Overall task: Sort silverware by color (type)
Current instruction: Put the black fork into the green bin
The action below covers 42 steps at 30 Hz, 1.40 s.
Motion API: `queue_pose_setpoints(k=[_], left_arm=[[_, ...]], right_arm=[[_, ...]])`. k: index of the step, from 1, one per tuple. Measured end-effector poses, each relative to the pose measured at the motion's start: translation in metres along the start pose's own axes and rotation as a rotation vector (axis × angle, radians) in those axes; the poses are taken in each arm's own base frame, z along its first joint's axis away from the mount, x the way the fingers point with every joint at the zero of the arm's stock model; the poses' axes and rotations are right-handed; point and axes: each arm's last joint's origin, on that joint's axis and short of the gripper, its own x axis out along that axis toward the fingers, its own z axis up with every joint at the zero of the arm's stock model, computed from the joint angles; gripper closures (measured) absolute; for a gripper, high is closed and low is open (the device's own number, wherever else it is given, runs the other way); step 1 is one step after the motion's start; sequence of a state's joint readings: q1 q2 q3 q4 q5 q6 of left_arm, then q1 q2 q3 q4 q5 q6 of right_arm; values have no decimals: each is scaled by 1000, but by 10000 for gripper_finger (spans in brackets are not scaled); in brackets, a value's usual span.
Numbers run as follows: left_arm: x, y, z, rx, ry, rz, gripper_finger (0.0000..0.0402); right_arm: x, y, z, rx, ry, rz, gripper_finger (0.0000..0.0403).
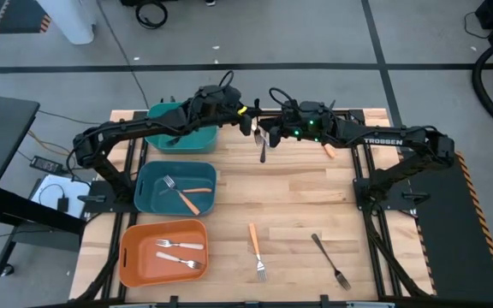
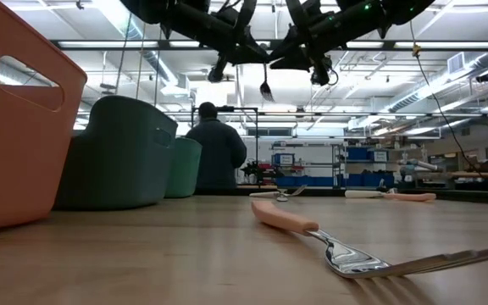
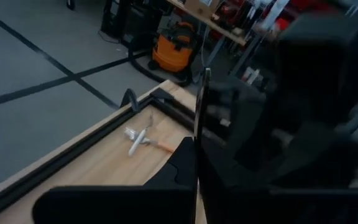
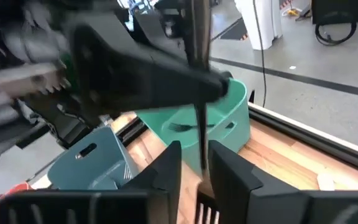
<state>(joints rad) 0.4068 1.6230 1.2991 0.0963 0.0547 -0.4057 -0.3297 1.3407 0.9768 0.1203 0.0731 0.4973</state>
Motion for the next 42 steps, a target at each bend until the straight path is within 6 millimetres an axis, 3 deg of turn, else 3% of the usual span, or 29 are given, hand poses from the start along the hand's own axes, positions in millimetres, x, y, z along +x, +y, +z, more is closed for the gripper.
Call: queue_pose_setpoints(k=[7,16,24,31,42], left_arm=[[-22,12,10,95,68,69,391],[-80,36,27,244,225,206,389],[-116,64,19,433,495,445,387],[-110,94,11,477,641,564,381],[-83,119,-19,437,865,558,378]], right_arm=[[0,-3,4,5,-24,-8,294],[0,-6,5,4,-8,16,295],[0,-9,6,7,-12,8,295],[0,-11,7,8,-15,2,295],[0,-11,7,8,-6,-1,296]])
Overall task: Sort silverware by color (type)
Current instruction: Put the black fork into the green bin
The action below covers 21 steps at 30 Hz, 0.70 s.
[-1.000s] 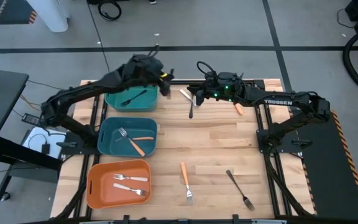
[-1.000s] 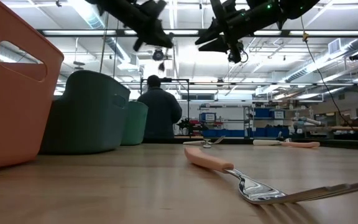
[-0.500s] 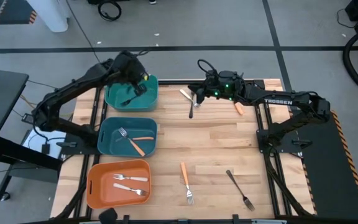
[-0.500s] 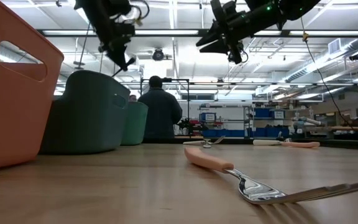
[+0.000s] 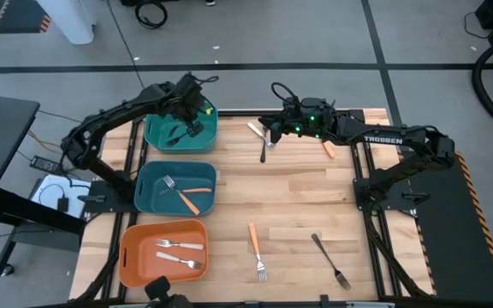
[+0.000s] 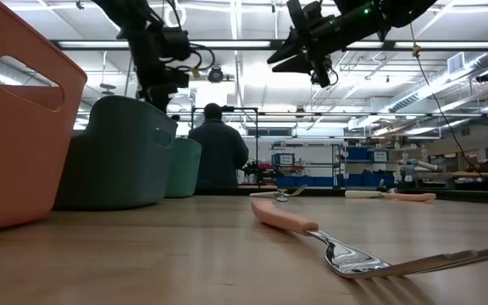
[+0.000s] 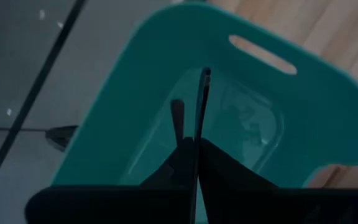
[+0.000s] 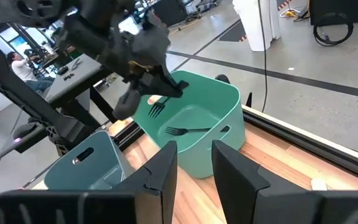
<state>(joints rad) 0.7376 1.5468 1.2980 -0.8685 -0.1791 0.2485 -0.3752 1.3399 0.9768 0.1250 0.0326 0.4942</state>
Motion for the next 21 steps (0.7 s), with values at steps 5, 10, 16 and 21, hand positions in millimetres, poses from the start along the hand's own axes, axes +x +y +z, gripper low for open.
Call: queue_pose_setpoints(k=[5,10,16,21], left_arm=[[15,-2,2,36,44,-11,377],[19,-3,2,45,54,-14,377],[19,-2,2,48,53,-13,377],[19,-2,2,87,54,-15,376]], right_arm=[[0,-1,-2,4,22,-12,296],[0,-2,-3,6,31,-17,296],[0,-2,-3,-1,34,-18,296],[0,-2,-4,-2,39,-21,296]])
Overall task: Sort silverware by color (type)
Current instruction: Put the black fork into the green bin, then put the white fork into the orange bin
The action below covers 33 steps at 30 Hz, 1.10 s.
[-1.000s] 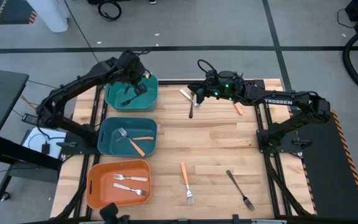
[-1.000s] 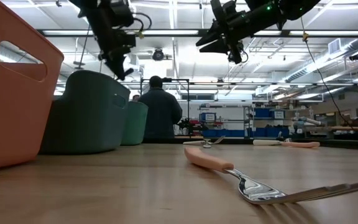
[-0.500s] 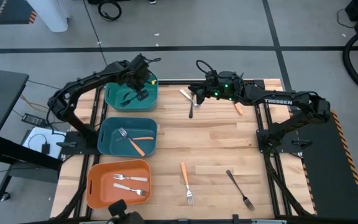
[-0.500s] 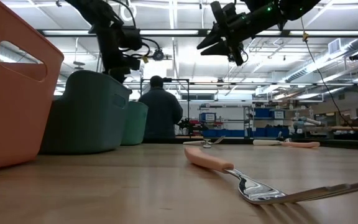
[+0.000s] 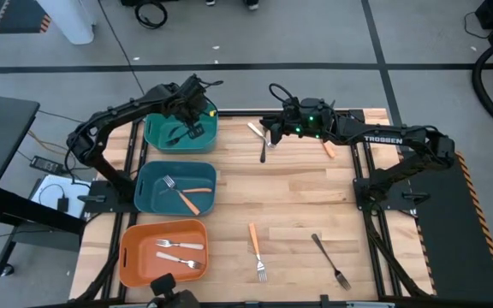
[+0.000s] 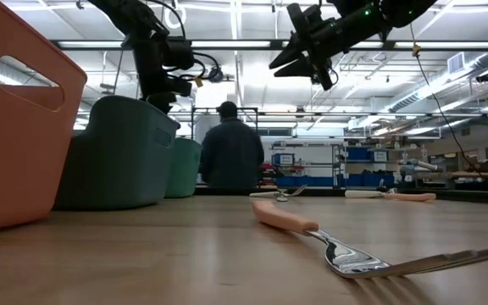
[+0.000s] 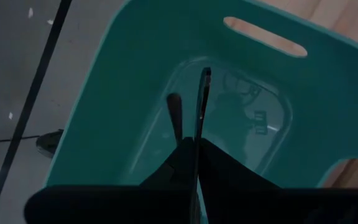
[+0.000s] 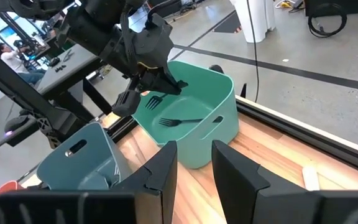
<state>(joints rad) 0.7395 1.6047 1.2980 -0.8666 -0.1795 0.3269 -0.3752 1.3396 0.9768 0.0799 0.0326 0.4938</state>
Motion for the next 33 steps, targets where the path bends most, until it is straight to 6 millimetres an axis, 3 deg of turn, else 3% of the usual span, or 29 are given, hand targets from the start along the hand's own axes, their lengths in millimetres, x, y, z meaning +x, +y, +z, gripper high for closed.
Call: queue_pose_setpoints(k=[15,25,33], left_arm=[[0,1,2,-117,-26,5,374],[18,-11,-10,-159,-2,-100,305],[10,-11,-12,-311,-13,-107,297]], right_arm=[[0,-3,-6,-48,68,-34,296],[0,-4,-7,-56,78,-41,296],[0,-8,-7,-104,83,-60,296]])
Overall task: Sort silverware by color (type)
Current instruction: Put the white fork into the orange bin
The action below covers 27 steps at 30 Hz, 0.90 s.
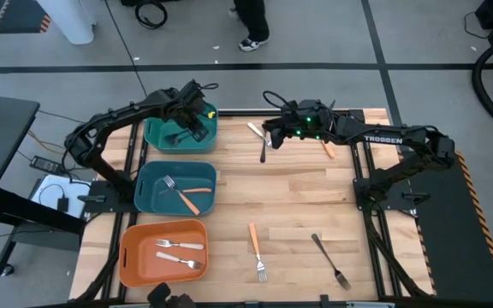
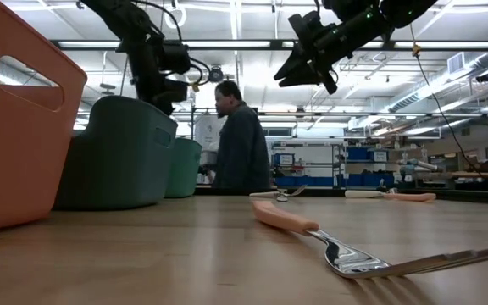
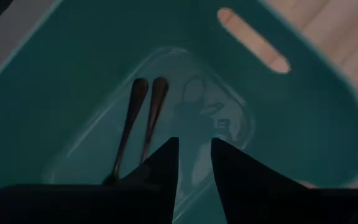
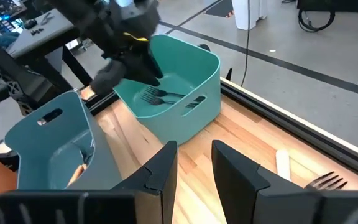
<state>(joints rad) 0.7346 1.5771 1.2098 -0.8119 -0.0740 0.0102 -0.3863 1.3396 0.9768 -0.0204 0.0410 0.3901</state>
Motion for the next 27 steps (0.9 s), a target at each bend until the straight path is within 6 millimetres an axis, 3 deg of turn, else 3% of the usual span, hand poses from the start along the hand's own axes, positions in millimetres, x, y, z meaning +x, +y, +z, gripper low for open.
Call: queue_pose_setpoints(k=[5,18,27], left_arm=[[-25,-2,-7,9,-36,-13,297],[-113,-21,-37,-119,-276,-99,297],[-132,-52,-50,-19,-324,-192,297]], right_arm=[[0,-13,3,47,7,-52,295],[-14,-79,-15,229,266,-458,295],[-30,-121,-25,295,378,-608,295]])
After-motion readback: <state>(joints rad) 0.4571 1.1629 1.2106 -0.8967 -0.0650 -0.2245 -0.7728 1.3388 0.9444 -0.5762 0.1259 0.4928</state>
